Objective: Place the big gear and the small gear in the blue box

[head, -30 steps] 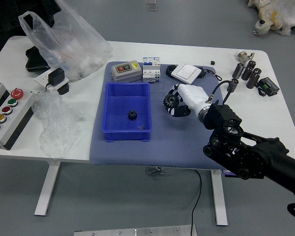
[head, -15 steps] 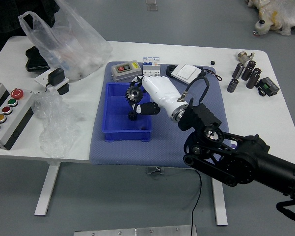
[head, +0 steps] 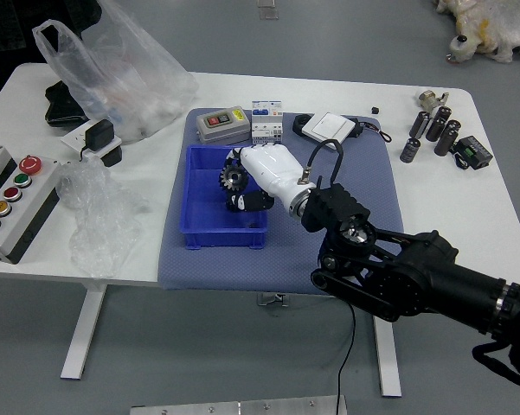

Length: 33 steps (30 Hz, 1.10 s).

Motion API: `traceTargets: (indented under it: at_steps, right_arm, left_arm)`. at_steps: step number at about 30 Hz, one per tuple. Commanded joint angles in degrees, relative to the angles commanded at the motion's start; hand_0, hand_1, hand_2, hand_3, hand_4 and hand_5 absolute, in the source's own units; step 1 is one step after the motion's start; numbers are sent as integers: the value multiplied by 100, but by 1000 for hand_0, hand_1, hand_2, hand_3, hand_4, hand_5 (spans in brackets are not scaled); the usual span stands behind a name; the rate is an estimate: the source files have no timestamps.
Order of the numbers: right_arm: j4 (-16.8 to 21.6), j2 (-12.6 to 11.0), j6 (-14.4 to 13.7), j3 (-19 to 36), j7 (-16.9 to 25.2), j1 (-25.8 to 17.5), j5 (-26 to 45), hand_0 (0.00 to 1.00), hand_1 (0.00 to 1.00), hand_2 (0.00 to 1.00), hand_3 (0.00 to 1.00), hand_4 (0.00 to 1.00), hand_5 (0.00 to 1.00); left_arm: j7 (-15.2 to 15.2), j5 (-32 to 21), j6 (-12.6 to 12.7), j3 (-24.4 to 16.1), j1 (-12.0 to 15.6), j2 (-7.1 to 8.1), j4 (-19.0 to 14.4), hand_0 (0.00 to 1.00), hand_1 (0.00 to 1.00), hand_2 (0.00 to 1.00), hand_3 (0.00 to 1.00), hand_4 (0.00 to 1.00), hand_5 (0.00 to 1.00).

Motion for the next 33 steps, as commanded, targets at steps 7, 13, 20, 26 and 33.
traceTargets:
  at_steps: [7,13,20,26,33]
  right_arm:
    - [5,40,22,-65,-8,-32,-71,935,980,981,898,504,230]
    - [173,3,-53,125,14,-56,-114,930,980,982,906,505,234]
    - [682,-235,-444,775,265,-362,265,897,952,961,897,511,229]
    - [1324,-670,-1138,1689,961,-1099,1173,830,858,880,868,599,232]
    - [1554,-858,-1163,2774,2128,-2143,2693,784,780,802,780,721,350]
  left_arm:
    - [4,-2,1,-1,4,-3,0,625,576,548,677,714,274]
    - [-3,-12,1,1,2,-10,0,625,576,548,677,713,274]
    - [-12,-19,2,-15,9,-27,0,625,576,548,677,714,276]
    - [-19,-38,6,-33,34,-51,0,625,577,548,677,713,275]
    - [-72,-124,4,41,28,-68,0,625,576,548,677,713,275]
